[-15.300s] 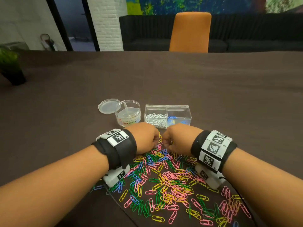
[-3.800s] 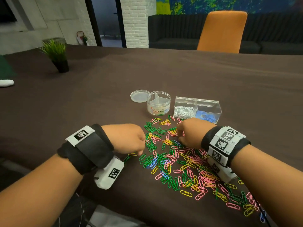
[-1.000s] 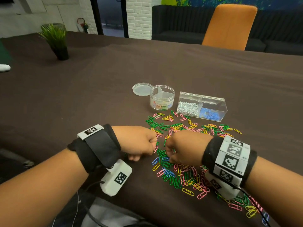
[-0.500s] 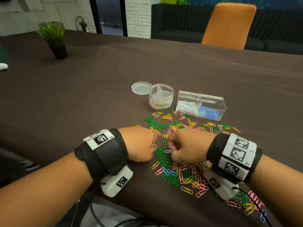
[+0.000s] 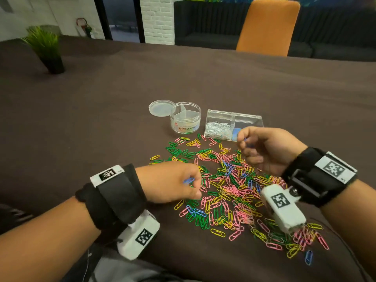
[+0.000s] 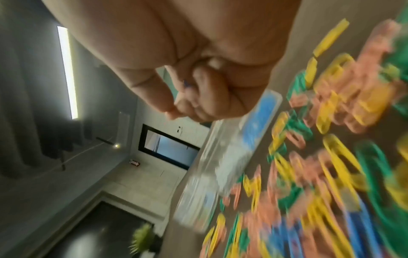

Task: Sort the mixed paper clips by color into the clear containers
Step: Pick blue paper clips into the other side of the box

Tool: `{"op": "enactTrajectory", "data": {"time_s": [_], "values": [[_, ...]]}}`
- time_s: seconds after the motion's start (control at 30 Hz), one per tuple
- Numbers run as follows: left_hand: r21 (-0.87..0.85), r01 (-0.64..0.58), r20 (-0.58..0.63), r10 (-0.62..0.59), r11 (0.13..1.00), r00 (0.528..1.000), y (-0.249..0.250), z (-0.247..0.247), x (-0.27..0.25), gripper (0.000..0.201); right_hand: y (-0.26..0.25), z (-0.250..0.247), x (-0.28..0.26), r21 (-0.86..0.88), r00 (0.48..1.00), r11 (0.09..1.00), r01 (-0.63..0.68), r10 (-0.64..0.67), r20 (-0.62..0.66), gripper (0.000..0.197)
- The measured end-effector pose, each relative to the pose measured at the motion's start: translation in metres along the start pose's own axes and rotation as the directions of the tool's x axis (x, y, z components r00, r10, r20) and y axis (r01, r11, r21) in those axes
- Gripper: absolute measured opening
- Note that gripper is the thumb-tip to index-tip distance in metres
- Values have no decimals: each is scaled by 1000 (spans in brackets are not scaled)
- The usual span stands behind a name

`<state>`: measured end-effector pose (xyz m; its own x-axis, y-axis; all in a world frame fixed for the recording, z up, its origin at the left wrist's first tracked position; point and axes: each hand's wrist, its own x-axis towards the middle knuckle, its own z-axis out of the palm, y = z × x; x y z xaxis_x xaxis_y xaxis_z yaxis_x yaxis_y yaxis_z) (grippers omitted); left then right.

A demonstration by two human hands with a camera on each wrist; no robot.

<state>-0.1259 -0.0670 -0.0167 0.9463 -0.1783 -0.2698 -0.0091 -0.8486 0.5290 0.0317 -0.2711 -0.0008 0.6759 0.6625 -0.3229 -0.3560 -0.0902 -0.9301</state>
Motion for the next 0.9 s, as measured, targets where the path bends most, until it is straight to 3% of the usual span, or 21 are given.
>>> {"op": "enactTrajectory", "data": {"time_s": [0.07,0.13,0.2,0.27,0.3,0.37,0.47,0.53,0.6,0.67,0.77,0.83,0.9], "values": [[124,-16,0,16,992,1000,9,1,-1,19,-14,-17,13,-80,982,996,27,-41,-183,16],[201,-7,-46,16,980,999,17,2,1,23,-33,-28,29,-144,932,987,74,-120,-342,20],[252,3,-73,15,968,997,22,3,4,27,-50,-32,47,-326,889,940,105,-236,-394,30],[272,8,-51,6,962,999,25,5,5,27,-60,-32,63,-711,865,701,49,-386,-320,28],[273,11,-35,-2,962,999,25,6,6,26,-62,-31,71,-820,849,572,4,-436,-299,23],[264,13,-8,-11,965,1000,26,7,6,22,-62,-29,81,-898,848,433,-80,-444,-290,29],[279,-2,41,-10,960,999,29,8,7,15,-54,-25,85,-966,910,222,-132,-360,-208,31],[334,-2,66,-21,943,998,31,10,8,19,-51,-22,82,-981,915,151,-122,-366,-171,24],[367,7,85,-41,930,996,29,12,10,21,-45,-20,70,-994,886,67,-83,-451,-104,17],[375,5,101,-46,927,994,26,15,13,20,-35,-18,52,-999,883,-9,34,-467,34,13],[347,1,121,-46,938,992,23,15,15,15,-14,-17,17,-981,953,-52,187,-235,193,10],[267,9,117,-42,964,992,20,7,13,11,-1,-21,-2,-978,974,-70,198,-97,204,10],[127,22,80,-32,992,996,11,-5,11,13,7,-26,-16,-976,979,-102,193,-45,198,9]]}}
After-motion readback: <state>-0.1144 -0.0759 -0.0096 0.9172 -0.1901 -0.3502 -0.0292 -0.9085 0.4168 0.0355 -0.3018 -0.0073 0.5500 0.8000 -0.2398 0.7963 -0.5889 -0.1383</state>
